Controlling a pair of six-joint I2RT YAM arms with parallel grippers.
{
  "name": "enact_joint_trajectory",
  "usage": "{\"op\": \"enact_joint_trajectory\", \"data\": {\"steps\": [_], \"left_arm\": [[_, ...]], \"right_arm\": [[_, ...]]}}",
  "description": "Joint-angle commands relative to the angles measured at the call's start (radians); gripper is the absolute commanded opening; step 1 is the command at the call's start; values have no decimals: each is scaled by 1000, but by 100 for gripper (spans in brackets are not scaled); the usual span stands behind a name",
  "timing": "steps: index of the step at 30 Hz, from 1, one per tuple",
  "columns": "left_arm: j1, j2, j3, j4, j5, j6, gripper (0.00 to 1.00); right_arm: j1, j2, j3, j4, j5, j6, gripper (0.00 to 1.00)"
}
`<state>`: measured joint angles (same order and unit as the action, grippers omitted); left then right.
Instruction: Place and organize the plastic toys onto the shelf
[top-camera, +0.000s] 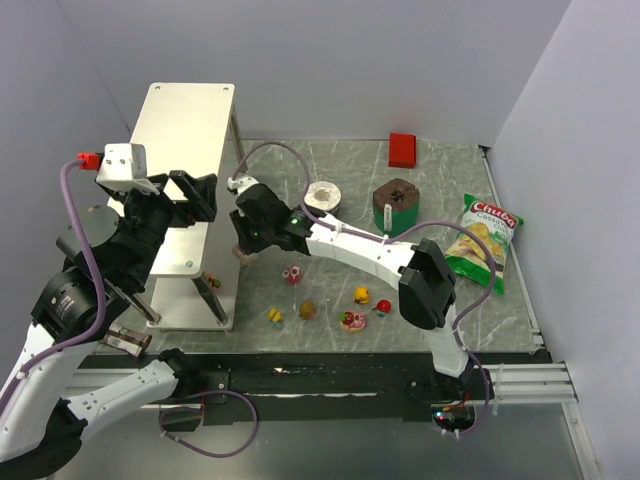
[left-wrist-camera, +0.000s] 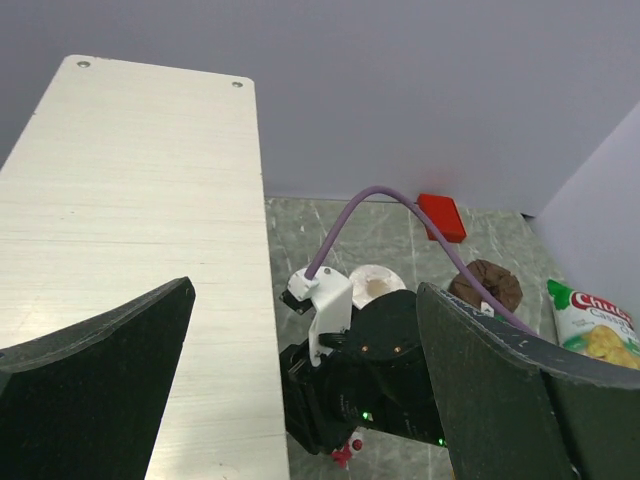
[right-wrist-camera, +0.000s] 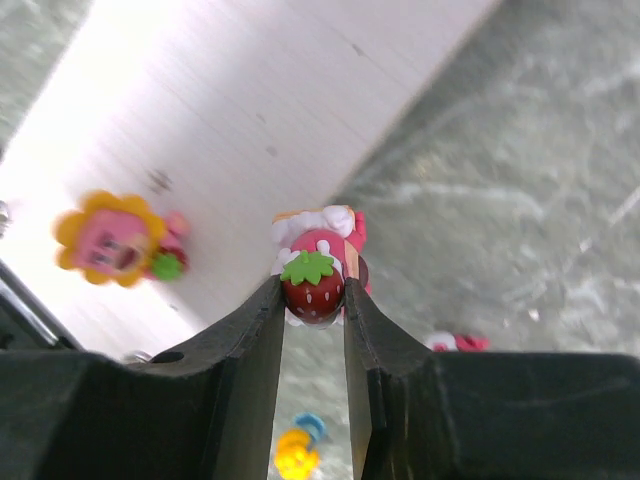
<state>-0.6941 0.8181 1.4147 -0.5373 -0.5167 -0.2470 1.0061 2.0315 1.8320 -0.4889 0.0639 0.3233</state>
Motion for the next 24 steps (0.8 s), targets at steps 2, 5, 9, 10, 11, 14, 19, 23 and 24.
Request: {"op": "enact_joint_trajectory", "data": {"steps": [2,5,9,10,11,14,19,23,24], "left_arm": [[2,-14,15,54,-62,43,99],[2,-16,16,54,-66,48,99],[2,-20,18,56,-74,52,99],[2,-23,17,59,-74,51,99],[2,-23,17,60,-74,51,100],[2,-25,15,63,-72,48,99],[2,-20,20,62,-74,51,99],[2,-19,18,63,-77,51,99],[2,-19,18,63,-77,51,99]], "right_arm": [[29,82,131,-42,20,-35,3],[35,108,156,-48,30,-44,3],[45,121,162,-36,36,-61,4],[46,121,161,-33,36,-67,4],[49,125,162,-30,37,-69,4],[54,133,167,-24,45,-78,5],[57,145,171,-7,48,-98,8],[65,165,181,6,54,-113,11],[66,170,185,7,53,-118,11]]}}
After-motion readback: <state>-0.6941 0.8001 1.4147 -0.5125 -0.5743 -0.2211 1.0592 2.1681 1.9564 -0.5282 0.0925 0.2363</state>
